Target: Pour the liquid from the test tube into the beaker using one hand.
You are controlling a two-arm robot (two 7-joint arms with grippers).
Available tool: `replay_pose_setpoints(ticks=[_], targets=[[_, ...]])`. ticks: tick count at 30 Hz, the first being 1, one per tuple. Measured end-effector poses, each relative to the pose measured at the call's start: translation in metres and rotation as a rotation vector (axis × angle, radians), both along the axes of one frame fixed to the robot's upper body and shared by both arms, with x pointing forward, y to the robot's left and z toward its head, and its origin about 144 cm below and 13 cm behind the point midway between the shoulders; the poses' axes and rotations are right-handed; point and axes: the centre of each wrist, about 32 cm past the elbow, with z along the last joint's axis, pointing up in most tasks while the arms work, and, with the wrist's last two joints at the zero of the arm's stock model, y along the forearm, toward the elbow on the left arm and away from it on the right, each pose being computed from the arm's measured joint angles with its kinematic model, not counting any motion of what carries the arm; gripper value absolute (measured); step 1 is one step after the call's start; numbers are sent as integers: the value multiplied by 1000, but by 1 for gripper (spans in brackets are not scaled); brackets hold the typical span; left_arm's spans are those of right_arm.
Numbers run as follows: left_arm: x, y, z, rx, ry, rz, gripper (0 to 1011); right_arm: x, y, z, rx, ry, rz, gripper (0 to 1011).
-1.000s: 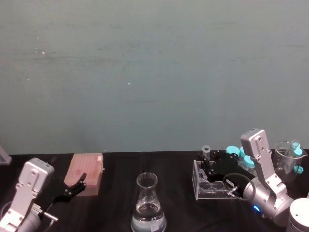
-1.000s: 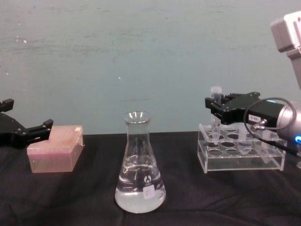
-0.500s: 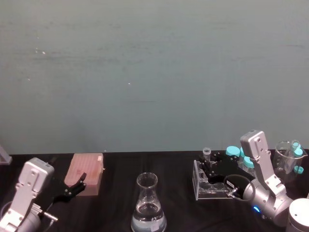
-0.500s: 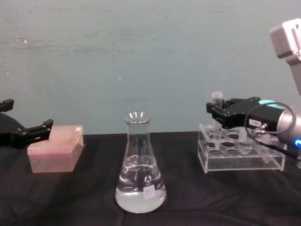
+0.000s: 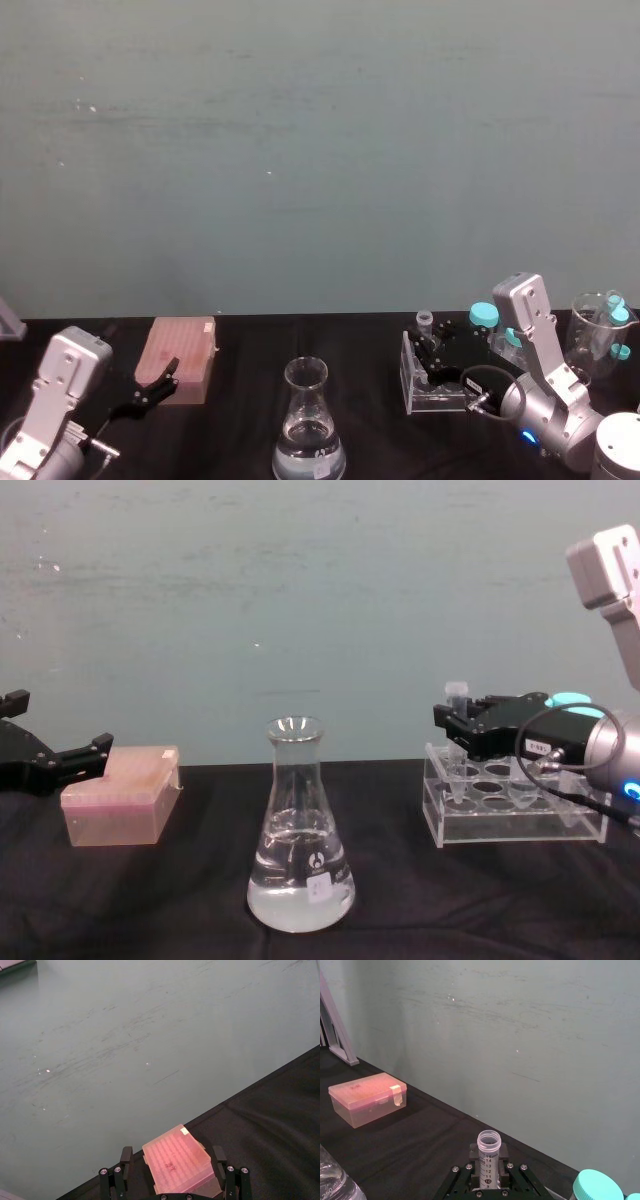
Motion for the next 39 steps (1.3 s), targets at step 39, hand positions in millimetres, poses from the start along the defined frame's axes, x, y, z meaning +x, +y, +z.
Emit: replay_pose_setpoints(ticks=[39], targets=[[0, 0, 0, 0, 0, 0, 1000, -3, -3, -4, -12, 11, -14, 241]])
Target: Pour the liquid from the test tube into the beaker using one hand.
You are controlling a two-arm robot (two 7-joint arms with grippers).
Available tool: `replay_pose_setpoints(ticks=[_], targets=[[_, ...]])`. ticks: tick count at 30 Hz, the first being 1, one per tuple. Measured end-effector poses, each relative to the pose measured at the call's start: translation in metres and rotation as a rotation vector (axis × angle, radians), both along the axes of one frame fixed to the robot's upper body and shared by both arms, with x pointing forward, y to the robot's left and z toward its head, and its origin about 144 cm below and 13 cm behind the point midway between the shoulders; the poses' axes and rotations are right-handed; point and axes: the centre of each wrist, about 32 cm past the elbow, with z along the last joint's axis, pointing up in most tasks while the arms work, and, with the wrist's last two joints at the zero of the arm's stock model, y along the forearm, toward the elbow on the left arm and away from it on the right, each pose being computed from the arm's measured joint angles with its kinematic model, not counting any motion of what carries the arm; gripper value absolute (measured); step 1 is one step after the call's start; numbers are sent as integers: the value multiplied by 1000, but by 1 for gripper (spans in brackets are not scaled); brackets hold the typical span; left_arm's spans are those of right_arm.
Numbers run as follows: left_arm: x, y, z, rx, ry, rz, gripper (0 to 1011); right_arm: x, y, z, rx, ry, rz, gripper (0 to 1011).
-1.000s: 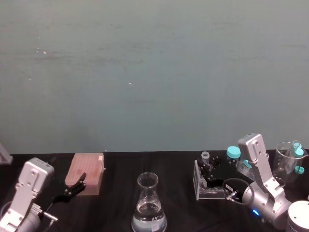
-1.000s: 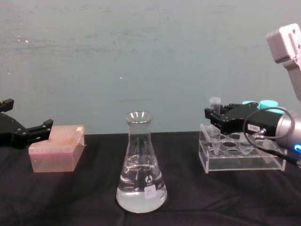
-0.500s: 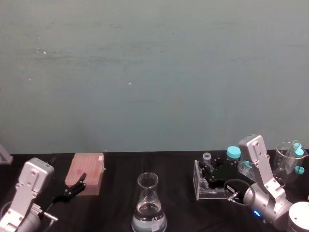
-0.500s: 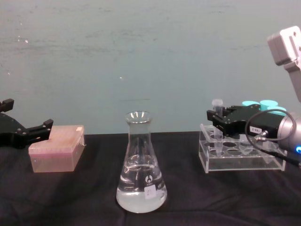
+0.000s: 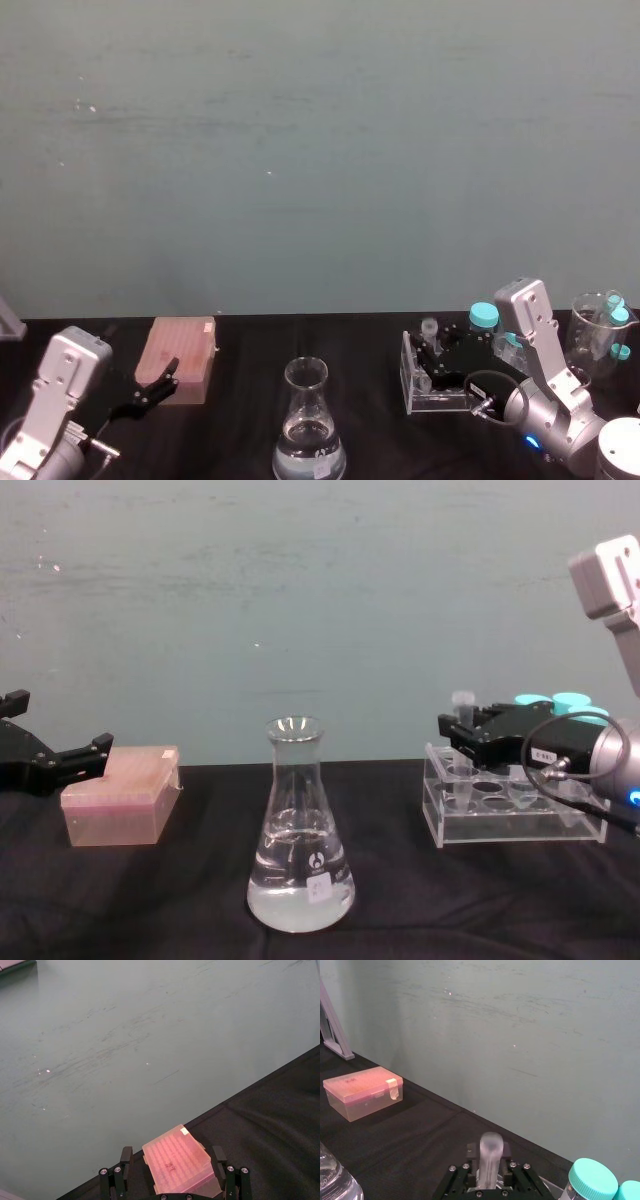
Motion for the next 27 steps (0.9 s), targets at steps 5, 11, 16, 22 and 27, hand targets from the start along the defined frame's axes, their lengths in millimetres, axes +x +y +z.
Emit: replay_pose_setpoints(ticks=[5, 11, 16, 22, 27], targets=[[0, 0, 0, 0, 0, 0, 1000, 0, 0, 0, 0, 0, 0, 419], [0, 0, 0, 0, 0, 0, 1000, 0, 0, 0, 0, 0, 0, 620], [0, 0, 0, 0, 0, 0, 1000, 0, 0, 0, 1, 0, 0, 756], [0, 0, 0, 0, 0, 0, 1000, 0, 0, 0, 1, 0, 0, 916], [0, 0, 0, 0, 0, 0, 1000, 0, 0, 0, 1, 0, 0, 1000]])
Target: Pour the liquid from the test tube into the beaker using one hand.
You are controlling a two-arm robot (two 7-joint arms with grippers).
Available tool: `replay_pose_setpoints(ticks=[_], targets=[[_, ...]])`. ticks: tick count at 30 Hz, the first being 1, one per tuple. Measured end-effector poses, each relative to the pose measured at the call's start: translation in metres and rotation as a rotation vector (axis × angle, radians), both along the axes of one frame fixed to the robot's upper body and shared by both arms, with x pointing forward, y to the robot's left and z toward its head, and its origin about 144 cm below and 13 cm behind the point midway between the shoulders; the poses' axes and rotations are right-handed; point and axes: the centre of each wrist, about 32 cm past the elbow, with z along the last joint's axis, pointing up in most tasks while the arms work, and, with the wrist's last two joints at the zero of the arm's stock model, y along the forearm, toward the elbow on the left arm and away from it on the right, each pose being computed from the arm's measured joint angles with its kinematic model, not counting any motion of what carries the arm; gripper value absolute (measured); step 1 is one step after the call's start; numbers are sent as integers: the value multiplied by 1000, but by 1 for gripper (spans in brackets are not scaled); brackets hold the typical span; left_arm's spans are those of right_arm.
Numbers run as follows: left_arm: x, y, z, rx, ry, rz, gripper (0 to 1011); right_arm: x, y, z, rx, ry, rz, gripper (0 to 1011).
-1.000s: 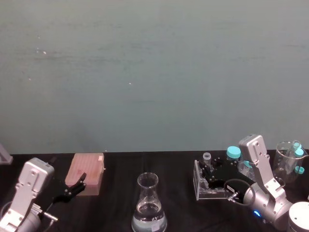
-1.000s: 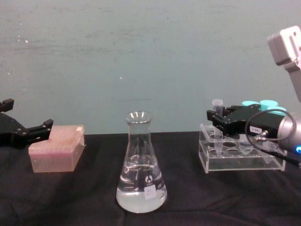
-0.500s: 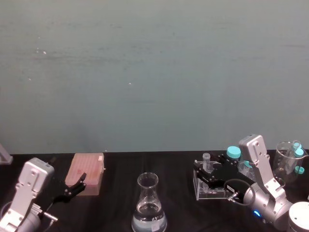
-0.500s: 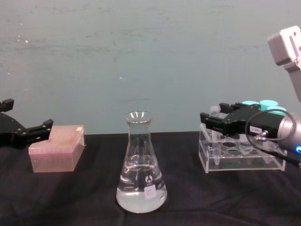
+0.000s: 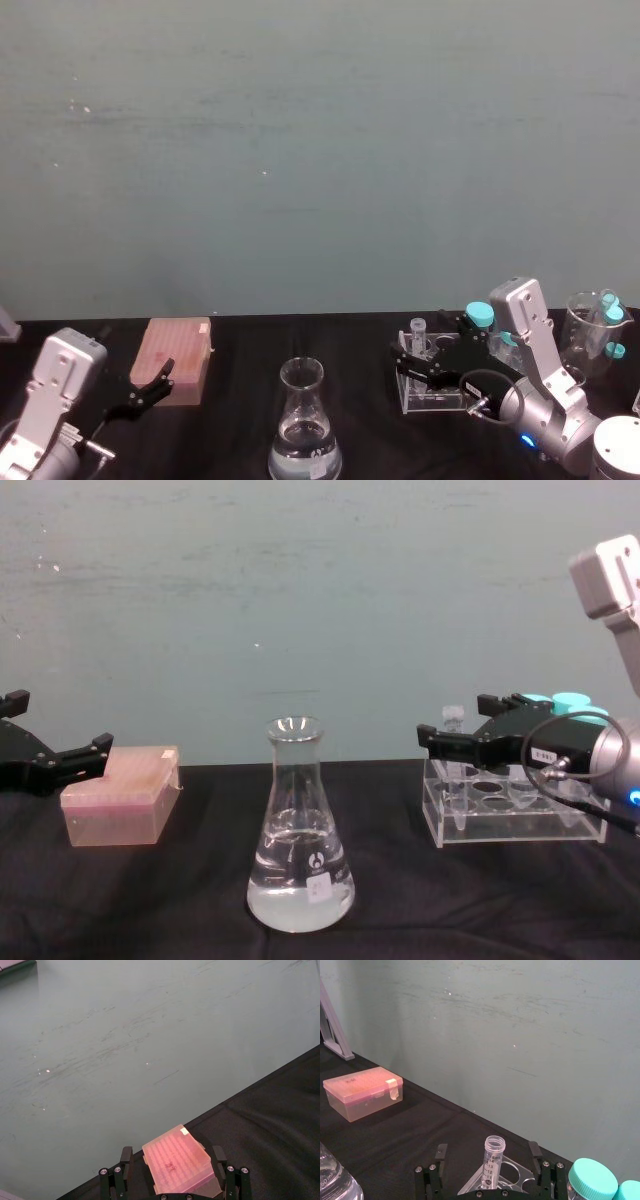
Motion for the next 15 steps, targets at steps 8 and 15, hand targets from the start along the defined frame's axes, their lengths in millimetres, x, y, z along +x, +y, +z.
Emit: replay_pose_setpoints(ticks=[8, 15], targets=[[0, 0, 0, 0, 0, 0, 1000, 0, 0, 0, 0, 0, 0, 1000], [0, 0, 0, 0, 0, 0, 1000, 0, 0, 0, 0, 0, 0, 1000]])
